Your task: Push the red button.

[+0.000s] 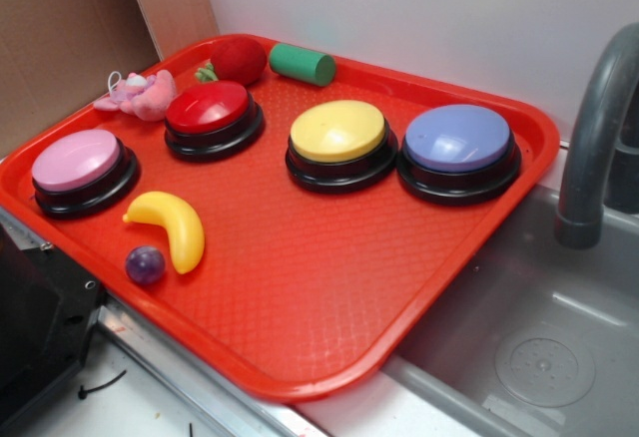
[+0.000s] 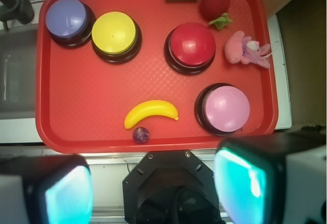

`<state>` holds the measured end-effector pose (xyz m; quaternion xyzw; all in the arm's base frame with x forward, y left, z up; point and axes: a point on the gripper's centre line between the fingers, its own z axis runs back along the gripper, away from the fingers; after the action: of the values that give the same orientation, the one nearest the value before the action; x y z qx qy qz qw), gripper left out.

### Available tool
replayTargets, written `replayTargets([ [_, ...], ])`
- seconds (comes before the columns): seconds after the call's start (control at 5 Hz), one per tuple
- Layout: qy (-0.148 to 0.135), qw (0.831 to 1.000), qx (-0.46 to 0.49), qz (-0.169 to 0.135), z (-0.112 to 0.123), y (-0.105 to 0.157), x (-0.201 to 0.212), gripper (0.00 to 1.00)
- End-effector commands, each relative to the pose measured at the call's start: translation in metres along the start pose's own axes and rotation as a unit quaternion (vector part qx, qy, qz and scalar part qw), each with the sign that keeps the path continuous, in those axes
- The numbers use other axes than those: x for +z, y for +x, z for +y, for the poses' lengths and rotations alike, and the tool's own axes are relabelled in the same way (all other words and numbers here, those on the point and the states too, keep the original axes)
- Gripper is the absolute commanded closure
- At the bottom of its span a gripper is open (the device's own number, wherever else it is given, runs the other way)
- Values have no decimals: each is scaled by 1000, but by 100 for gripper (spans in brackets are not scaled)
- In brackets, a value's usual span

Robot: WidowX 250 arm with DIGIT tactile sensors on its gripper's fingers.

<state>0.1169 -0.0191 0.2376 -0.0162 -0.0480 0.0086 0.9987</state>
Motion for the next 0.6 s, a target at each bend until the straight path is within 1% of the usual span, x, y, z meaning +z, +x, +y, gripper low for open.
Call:
replayTargets([
  [0.0,0,1000,0,0,0,0,0,0],
  [0.2,45,997,49,-35,43,28,-31,0],
  [0.4,52,990,123,-39,75,57,-61,0],
])
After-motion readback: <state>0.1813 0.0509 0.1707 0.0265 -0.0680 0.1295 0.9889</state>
